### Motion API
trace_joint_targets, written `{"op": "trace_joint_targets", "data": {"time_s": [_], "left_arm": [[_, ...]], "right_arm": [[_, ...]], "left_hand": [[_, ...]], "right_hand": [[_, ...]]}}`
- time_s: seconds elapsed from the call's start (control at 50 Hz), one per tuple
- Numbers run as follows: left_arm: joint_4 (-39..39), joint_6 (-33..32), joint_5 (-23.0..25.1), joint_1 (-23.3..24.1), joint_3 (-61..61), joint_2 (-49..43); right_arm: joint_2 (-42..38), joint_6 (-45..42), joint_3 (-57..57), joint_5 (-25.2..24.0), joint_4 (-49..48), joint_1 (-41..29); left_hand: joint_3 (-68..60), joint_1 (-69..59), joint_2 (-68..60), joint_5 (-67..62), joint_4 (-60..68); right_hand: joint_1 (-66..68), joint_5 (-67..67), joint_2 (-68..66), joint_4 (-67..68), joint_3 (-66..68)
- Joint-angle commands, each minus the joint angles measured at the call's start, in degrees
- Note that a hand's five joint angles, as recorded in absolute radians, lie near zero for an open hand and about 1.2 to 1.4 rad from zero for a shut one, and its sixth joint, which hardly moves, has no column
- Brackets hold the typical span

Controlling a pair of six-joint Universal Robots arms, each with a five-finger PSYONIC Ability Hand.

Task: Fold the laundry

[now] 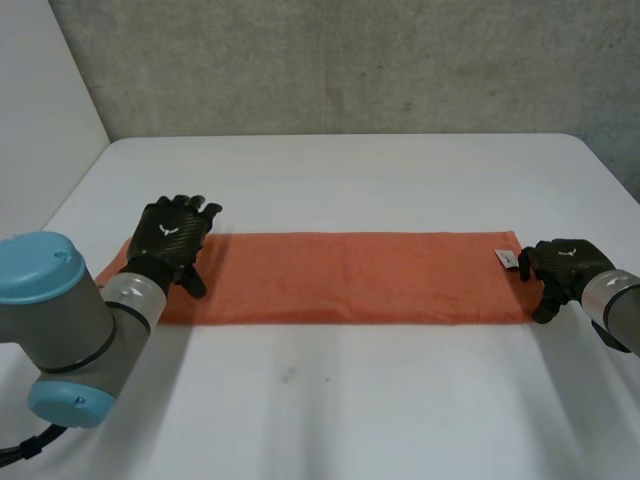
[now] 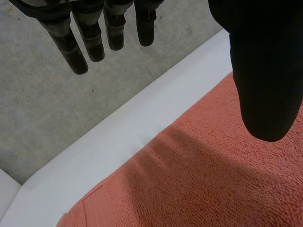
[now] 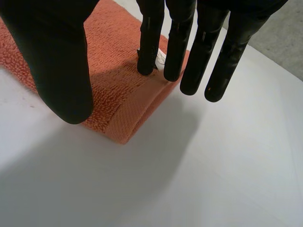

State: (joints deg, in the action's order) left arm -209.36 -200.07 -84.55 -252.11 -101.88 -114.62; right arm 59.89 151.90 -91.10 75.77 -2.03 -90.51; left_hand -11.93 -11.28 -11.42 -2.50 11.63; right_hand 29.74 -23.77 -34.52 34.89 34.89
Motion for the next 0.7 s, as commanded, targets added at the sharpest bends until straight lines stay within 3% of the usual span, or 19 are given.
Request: {"op": "trace_joint_targets", "data": {"time_s": [0.02, 0.12, 0.36, 0.58, 0.7], "left_arm": [[0.0, 0.0, 0.0, 0.0, -0.1, 0.0], [0.0, 0.0, 0.0, 0.0, -0.1, 0.0], [0.0, 0.0, -0.3, -0.2, -0.1, 0.1], [0.0, 0.0, -0.3, -0.3, -0.3, 0.2], [0.0, 0.0, -0.3, -0.3, -0.3, 0.3]], "right_arm": [[-1.3, -0.1, 0.5, 0.1, 0.0, 0.2], [-2.6, -0.1, 1.2, 0.2, -0.1, 0.2], [-2.5, -2.7, 4.8, 2.0, 0.7, 5.6], [-2.5, -13.5, 13.7, 11.5, 5.2, 16.6], [-1.7, -11.5, 15.6, 10.3, 4.6, 14.9]], "left_hand": [[1.9, 1.2, 1.4, 2.5, -1.6], [1.9, 1.2, 1.4, 2.5, -1.6], [1.9, 1.2, 1.4, 2.5, -1.6], [1.9, 1.2, 1.4, 2.5, -1.6], [1.9, 1.3, 1.4, 2.5, -1.6]], "right_hand": [[20.9, -16.8, -16.1, 15.7, 15.7], [50.1, -46.1, -45.3, 44.9, 44.9], [50.3, -46.2, -45.5, 45.1, 45.1], [50.3, -46.2, -45.5, 45.1, 45.1], [50.3, -46.2, -45.5, 45.1, 45.1]]}}
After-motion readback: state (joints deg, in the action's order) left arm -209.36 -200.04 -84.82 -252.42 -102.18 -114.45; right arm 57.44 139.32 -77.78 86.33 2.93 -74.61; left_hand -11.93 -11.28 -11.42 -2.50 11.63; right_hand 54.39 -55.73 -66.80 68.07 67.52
